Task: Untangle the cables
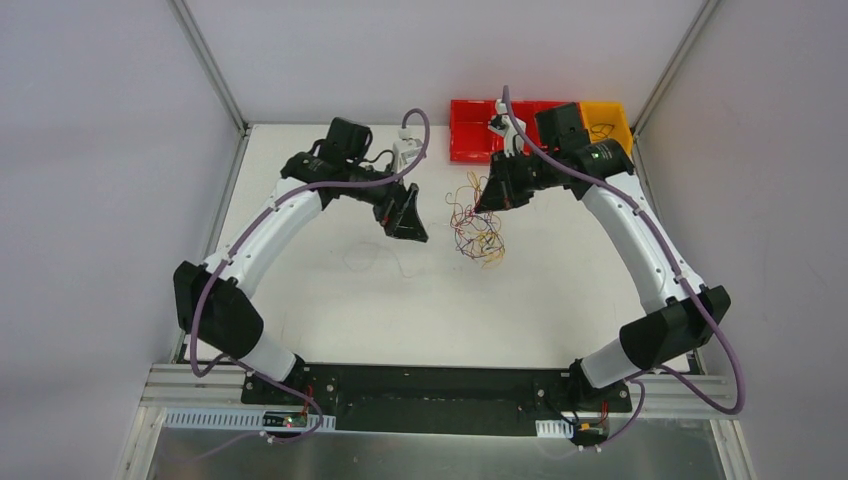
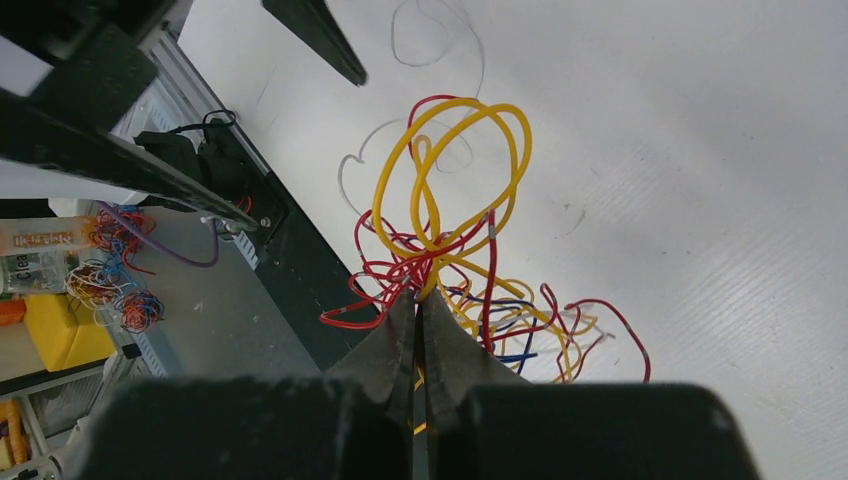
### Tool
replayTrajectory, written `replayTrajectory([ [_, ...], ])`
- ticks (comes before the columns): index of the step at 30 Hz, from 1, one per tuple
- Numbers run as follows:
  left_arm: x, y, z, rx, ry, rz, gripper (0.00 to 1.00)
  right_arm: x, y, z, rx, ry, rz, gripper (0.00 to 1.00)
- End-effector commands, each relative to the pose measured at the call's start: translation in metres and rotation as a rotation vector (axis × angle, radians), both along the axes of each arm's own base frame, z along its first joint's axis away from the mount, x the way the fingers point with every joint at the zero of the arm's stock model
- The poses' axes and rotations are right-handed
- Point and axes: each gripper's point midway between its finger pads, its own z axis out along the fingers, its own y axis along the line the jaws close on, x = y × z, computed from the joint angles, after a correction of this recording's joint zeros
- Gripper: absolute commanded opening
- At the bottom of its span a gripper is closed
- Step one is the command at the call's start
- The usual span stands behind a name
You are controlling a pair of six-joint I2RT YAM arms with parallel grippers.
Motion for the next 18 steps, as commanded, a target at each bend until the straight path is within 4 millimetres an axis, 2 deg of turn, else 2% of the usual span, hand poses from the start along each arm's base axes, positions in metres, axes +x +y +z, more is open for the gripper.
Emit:
replayTrajectory([
  [1, 0.011, -0.032, -0.013, -0.025, -0.012, -0.030, 0.91, -0.015, 0.004, 0.029, 0.073, -0.038, 0.018, 0.00],
  [5, 0.002, -0.051, -0.033, 0.000, 0.021, -0.077, 0.65, -0.016, 0.005, 0.032, 0.085, -0.037, 0.015, 0.00],
  [7, 0.004, -0.053, -0.038, 0.008, 0.042, -0.067, 0.47, -0.014, 0.003, 0.031, 0.079, -0.038, 0.008, 0.00],
  [9, 0.006, -0.046, -0.038, 0.011, 0.047, -0.043, 0.05, -0.011, -0.004, 0.028, 0.064, -0.037, -0.009, 0.00],
  [10, 0.008, -0.039, -0.034, 0.005, 0.043, -0.021, 0.00, -0.009, -0.010, 0.023, 0.047, -0.036, -0.022, 0.00],
  [13, 0.016, -0.004, -0.015, -0.032, 0.043, 0.088, 0.00, 0.008, -0.046, -0.009, -0.084, -0.070, -0.093, 0.00],
  [16, 0.031, 0.049, 0.009, -0.073, -0.007, 0.243, 0.00, 0.028, -0.099, -0.059, -0.257, -0.070, -0.169, 0.00],
  [18, 0.039, 0.084, 0.022, -0.094, -0.033, 0.342, 0.00, 0.035, -0.132, -0.091, -0.344, -0.025, -0.209, 0.00],
])
